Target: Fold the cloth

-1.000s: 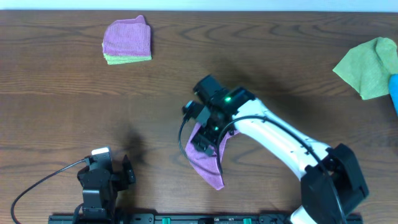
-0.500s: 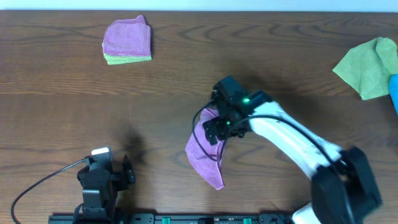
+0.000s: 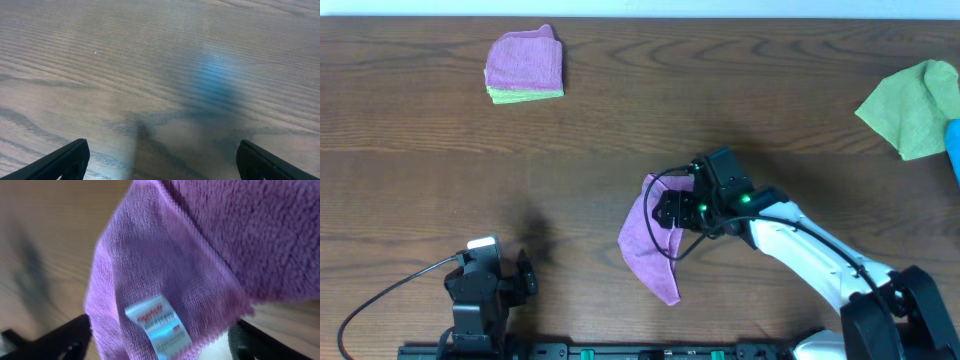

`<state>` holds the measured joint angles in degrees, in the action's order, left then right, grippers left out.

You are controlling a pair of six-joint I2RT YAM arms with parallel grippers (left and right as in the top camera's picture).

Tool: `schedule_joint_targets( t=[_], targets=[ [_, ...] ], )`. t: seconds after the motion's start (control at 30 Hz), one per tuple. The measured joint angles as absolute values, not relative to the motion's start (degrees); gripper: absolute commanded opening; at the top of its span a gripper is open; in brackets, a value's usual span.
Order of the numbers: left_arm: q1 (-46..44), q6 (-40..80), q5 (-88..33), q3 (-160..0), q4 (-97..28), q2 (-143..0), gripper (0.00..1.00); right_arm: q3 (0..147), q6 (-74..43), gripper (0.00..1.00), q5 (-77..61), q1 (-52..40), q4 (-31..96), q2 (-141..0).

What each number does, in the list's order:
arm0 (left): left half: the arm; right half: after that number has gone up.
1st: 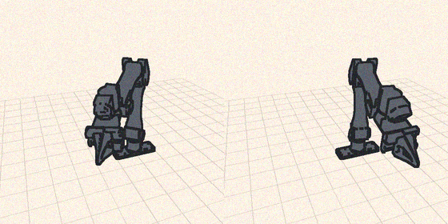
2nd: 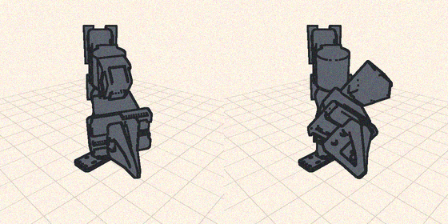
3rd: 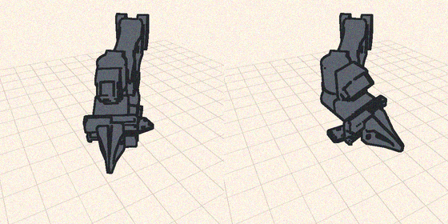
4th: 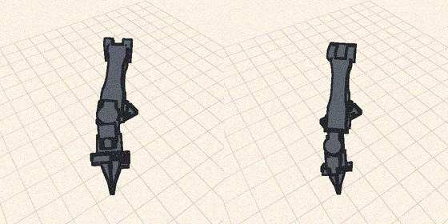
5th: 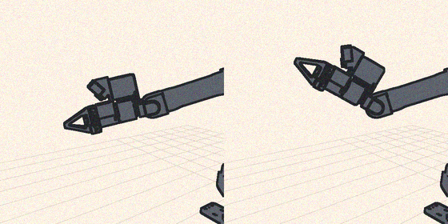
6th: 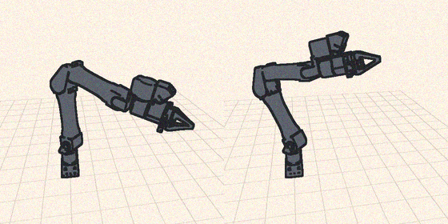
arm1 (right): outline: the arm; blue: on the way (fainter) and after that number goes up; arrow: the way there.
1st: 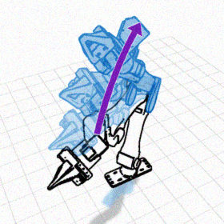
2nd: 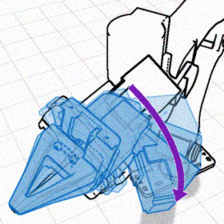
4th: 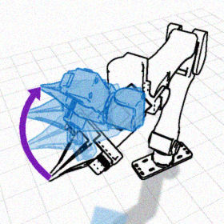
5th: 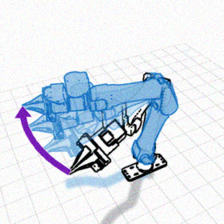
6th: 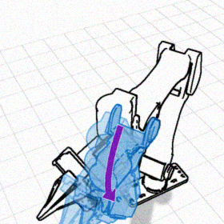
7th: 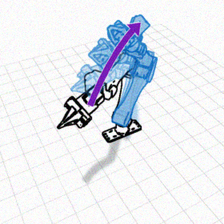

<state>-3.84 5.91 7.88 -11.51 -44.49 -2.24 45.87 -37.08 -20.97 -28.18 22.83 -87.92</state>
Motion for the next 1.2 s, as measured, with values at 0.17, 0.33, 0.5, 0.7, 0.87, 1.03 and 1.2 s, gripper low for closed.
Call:
schedule_joint_targets(
  t=[0.17, 0.33, 0.5, 0.7, 0.87, 1.03, 1.2],
  targets=[
    [-3.84, 5.93, 7.88, -11.51, -44.49, -2.24, 0.95, 45.21, -39.07, 0.18, -24.4, -26.74, 20.53, -87.92],
    [-3.84, 5.91, 7.88, -11.49, -44.49, -2.24, 0.95, 45.19, -40.53, 0.01, -26.0, -26.68, 19.42, -87.92],
    [-3.84, 5.91, 7.88, -11.49, -44.49, -2.24, 0.95, 45.3, -39.7, 0.01, -28.14, -26.87, 13.98, -87.92],
    [-3.84, 5.91, 7.88, -11.49, -44.49, -2.24, 0.95, 52.25, -28.69, 0.01, -29.82, -31.92, 18.15, -87.92],
    [-3.84, 5.91, 7.88, -11.49, -44.49, -2.24, 0.95, 61.23, -13.65, 0.01, -28.67, -38.22, 25.02, -89.47],
    [-3.84, 5.91, 7.88, -11.51, -44.49, -2.24, 0.95, 65.89, -0.47, 0.03, -28.03, -42.87, 27.44, -93.95],
    [-3.84, 5.93, 7.88, -11.51, -44.49, -2.24, 0.95, 66.06, 6.72, 0.02, -27.4, -48.47, 26.37, -100.12]
  ],
)
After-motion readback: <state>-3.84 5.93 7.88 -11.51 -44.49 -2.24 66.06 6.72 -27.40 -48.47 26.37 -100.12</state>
